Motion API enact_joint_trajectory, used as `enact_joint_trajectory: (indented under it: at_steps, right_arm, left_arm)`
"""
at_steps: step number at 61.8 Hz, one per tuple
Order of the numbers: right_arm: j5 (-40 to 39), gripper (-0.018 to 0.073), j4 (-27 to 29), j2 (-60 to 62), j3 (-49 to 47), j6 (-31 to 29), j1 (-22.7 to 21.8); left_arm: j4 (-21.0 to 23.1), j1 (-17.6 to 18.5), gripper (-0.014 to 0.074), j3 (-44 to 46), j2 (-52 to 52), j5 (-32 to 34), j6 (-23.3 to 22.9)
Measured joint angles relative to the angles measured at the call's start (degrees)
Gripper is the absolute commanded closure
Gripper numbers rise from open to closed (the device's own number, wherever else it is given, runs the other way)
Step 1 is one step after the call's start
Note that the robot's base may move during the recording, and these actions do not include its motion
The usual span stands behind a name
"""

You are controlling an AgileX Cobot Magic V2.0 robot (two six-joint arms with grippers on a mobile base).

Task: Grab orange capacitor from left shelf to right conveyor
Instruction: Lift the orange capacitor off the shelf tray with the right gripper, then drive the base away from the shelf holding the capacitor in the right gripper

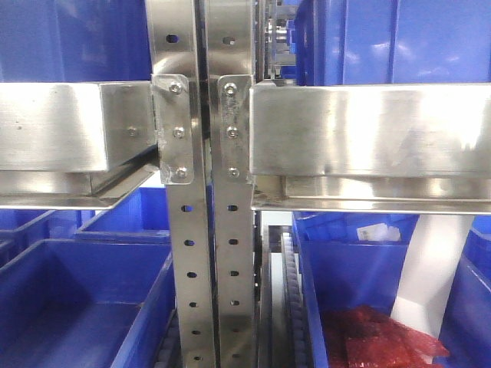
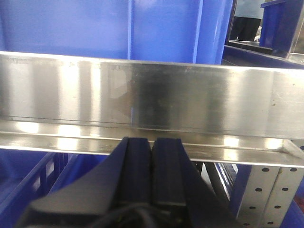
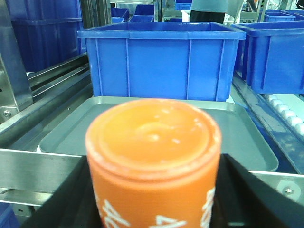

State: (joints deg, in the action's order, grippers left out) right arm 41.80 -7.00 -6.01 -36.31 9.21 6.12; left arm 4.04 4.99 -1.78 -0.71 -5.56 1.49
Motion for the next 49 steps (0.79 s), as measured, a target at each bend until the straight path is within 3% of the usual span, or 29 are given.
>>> enact_joint_trajectory:
  at_steps: [49]
  right_arm:
    - [0.0, 0.0414, 0.0, 0.0, 0.0, 0.0, 0.0]
  left_arm:
    - [0.0, 0.0, 0.0723, 0.0, 0.0, 0.0, 0.0]
